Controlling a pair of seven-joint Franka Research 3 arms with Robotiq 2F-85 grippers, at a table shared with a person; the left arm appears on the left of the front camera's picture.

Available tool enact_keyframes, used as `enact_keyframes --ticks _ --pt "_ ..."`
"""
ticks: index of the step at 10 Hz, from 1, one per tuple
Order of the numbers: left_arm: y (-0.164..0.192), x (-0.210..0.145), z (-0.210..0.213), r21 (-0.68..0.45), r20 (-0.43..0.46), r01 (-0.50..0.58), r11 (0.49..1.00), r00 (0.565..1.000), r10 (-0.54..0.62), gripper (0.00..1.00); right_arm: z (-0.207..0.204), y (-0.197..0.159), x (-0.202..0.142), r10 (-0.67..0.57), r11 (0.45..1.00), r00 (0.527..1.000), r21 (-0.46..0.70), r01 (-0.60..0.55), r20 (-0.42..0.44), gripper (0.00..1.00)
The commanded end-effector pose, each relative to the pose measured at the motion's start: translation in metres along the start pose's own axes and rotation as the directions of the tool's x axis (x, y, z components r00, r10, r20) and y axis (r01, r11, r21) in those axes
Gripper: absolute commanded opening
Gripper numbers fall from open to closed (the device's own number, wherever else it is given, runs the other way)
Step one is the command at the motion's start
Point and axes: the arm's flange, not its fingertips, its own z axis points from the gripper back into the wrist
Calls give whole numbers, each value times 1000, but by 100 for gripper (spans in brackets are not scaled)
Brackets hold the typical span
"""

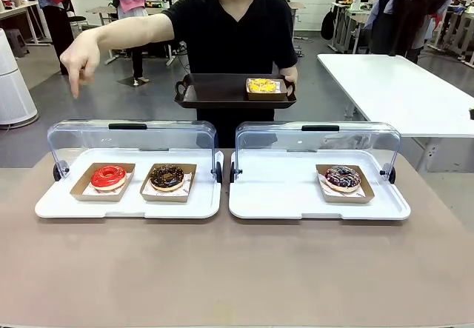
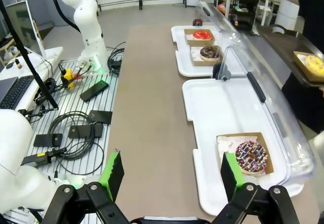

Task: Provide the desired donut to the person.
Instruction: Pick up and lift the Paper togo box containing the Donut pointed at by the person.

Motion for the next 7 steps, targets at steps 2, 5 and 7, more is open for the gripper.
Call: enact_keyframes --ticks 2,5,7 --pt "-2 1 1 -5 5 5 1000 1000 -5 100 -2 0 -2 6 1000 1000 -1 -6 17 100" --pt "-2 1 1 -5 5 5 1000 1000 -5 100 -2 0 -2 6 1000 1000 -1 -6 17 100" --pt "-2 1 1 -5 5 5 1000 1000 -5 100 -2 0 -2 6 1000 1000 -1 -6 17 100"
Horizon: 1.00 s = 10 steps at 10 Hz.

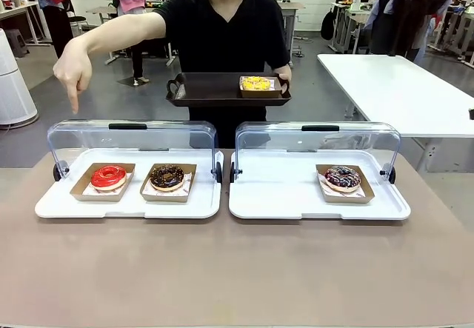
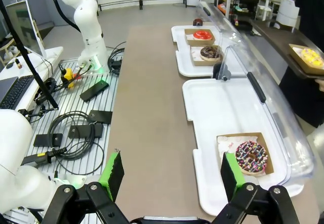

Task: Provide the desired donut to the person.
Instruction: Pick up and lift the Paper togo box containing the Donut pointed at by the person.

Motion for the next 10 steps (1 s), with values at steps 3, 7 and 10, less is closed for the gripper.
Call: enact_keyframes --ticks 3,7,10 --pt "-2 1 1 -5 5 5 1000 1000 -5 100 -2 0 -2 5 1000 1000 -2 -5 18 100" --pt "1 31 12 91 -248 142 986 962 -116 100 -2 0 -2 5 1000 1000 -2 -5 18 100" --pt "-28 37 -33 174 -570 257 951 814 -116 100 -2 0 -2 5 1000 1000 -2 -5 18 100"
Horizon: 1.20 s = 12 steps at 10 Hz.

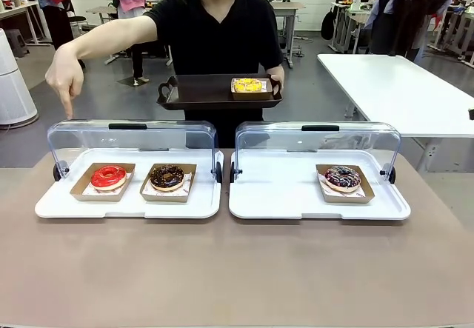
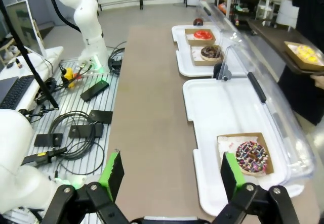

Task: Provide the desired donut to the person.
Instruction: Pick up and lift the Paper togo box containing the Donut pointed at by the person.

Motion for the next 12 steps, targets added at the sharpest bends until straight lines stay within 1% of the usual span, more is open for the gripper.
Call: enact_keyframes --ticks 1,2,3,4,5,6,7,8,9,10,12 --pt "-3 16 -19 32 -222 62 998 974 -53 100 -1 0 -2 6 1000 1000 -3 -6 19 100" --pt "-5 26 -28 75 -316 99 992 946 -71 100 -1 0 -2 6 1000 1000 -3 -6 19 100" --pt "-16 35 -48 120 -378 102 988 925 -50 100 -1 0 -2 6 1000 1000 -3 -6 19 100" --pt "-13 46 -66 128 -380 118 985 923 -61 100 -1 0 -2 6 1000 1000 -3 -6 19 100" --pt "9 59 -78 115 -395 156 981 913 -99 100 -1 0 -2 6 1000 1000 -3 -6 19 100" --pt "21 69 -94 114 -360 167 979 926 -116 100 -1 0 -2 6 1000 1000 -3 -6 19 100" --pt "10 71 -122 140 -298 150 979 949 -103 100 -1 0 -2 6 1000 1000 -3 -6 19 100" --pt "-2 70 -149 153 -287 139 979 954 -90 100 -1 0 -2 6 1000 1000 -3 -6 19 100" --pt "0 72 -159 158 -319 170 973 941 -113 100 -1 0 -2 6 1000 1000 -3 -6 19 100" --pt "5 75 -158 146 -320 189 971 938 -135 100 -1 0 -2 6 1000 1000 -3 -6 19 100" --pt "-5 73 -170 132 -328 202 970 933 -150 100 -1 0 -2 6 1000 1000 -3 -6 19 100"
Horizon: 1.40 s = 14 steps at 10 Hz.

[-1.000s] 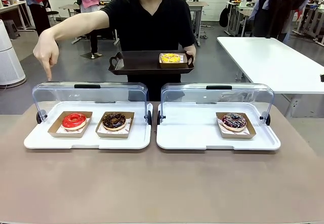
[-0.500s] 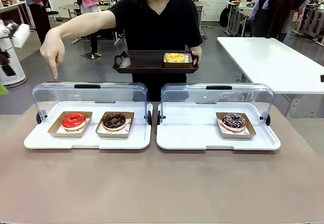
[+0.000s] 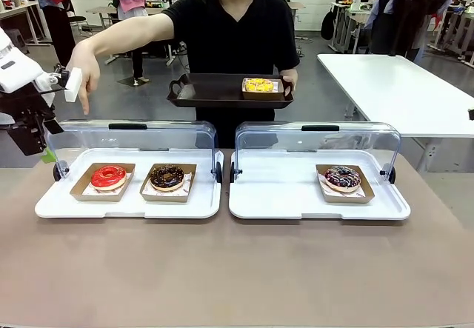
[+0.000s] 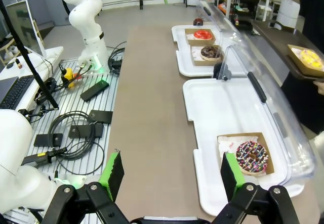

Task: Provide the desired donut to the person.
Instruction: Pick up and lift the Paper togo box containing the Donut pointed at by the person.

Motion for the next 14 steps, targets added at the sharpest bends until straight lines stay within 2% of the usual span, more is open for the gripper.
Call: enact_keyframes --ticks 1,2,7,8,9,10,11,12,14 --pt "-9 -5 3 -28 -7 45 999 999 -46 100 -1 0 -2 7 1000 1000 -3 -7 19 100" --pt "0 0 0 0 0 0 1000 1000 0 100 -1 0 -2 7 1000 1000 -3 -7 19 100" --pt "-2 -1 0 -10 0 6 1000 1000 -6 100 -1 0 -2 7 1000 1000 -3 -7 19 100" --pt "-2 3 -18 -23 -36 65 998 997 -66 100 -1 0 -2 7 1000 1000 -3 -7 19 100" --pt "-14 12 -43 7 -110 78 997 991 -76 100 -1 0 -2 7 1000 1000 -3 -7 19 100" --pt "-21 17 -64 -5 -149 159 987 976 -158 100 -1 0 -2 7 1000 1000 -3 -7 19 100" --pt "-10 16 -74 -5 -182 209 978 961 -206 100 -1 0 -2 7 1000 1000 -3 -7 19 100" --pt "-2 12 -84 -32 -154 230 973 960 -232 100 -1 0 -2 7 1000 1000 -3 -7 19 100" --pt "-7 5 -114 -48 -127 207 977 969 -212 100 -1 0 -2 7 1000 1000 -3 -7 19 100"
